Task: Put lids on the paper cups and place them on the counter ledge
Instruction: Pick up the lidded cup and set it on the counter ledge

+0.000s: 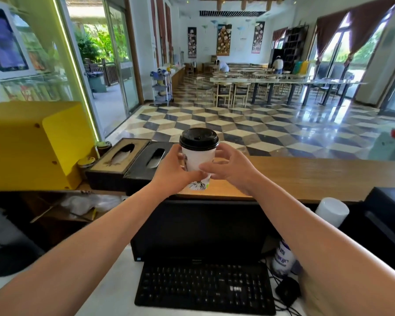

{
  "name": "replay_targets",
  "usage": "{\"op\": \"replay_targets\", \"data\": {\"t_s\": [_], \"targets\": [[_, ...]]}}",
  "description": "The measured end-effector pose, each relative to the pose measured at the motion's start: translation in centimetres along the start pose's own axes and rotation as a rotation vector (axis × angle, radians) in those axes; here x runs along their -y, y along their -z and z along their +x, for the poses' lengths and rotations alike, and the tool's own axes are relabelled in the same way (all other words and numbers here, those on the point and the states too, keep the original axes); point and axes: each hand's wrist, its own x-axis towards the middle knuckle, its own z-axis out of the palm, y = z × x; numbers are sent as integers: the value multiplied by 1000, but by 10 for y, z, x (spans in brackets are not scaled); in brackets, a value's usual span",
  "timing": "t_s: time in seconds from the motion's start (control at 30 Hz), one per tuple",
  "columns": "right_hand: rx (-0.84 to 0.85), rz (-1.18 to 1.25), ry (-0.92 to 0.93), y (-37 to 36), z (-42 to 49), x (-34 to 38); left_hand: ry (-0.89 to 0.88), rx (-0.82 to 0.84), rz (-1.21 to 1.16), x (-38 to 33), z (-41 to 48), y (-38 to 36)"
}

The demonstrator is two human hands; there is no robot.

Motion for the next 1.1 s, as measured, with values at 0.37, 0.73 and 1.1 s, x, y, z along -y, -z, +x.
{"op": "replay_targets", "data": {"t_s": [0.37, 0.73, 1.1], "targets": [[-32, -14, -135, -5, 56, -50, 94, -4, 67, 44, 47, -31], [-3, -67, -146, -8, 64, -70, 113, -30, 87, 63, 52, -47], [-25, -144, -209, -4, 52, -59, 197, -1, 302, 42, 41, -39]]}}
